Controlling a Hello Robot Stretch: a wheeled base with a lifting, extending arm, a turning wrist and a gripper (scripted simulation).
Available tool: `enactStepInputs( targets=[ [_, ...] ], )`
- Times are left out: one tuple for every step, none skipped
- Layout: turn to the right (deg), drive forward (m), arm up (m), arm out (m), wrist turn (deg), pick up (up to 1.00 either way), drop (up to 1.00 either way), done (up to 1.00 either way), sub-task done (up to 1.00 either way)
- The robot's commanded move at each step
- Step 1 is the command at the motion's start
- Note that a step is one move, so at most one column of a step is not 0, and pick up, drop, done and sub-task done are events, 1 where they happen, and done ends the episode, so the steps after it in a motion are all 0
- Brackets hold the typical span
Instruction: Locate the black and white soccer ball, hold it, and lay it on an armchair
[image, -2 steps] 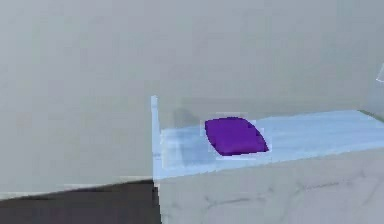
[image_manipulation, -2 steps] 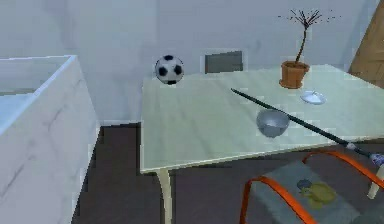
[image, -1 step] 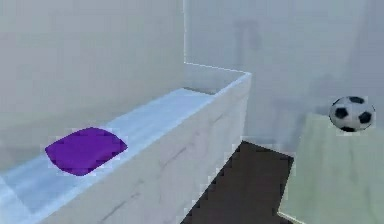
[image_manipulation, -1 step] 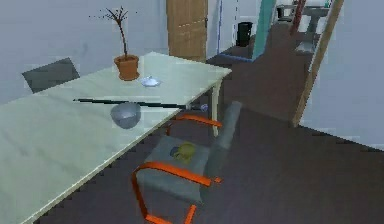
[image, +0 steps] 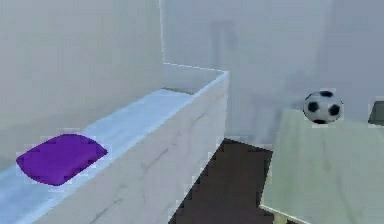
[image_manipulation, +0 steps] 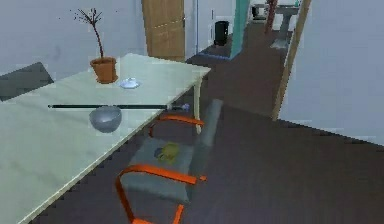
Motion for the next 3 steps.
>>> enactStepInputs(
  targets=[
    [0.0, 0.60, 0.00, 0.00, 0.0, 0.00, 0.00, 0.00, 0.00],
    [21.0, 0.00, 0.00, 0.00, 0.0, 0.00, 0.00, 0.00, 0.00],
    [3.0, 0.00, 0.00, 0.00, 0.0, 0.00, 0.00, 0.00, 0.00]
  ],
)
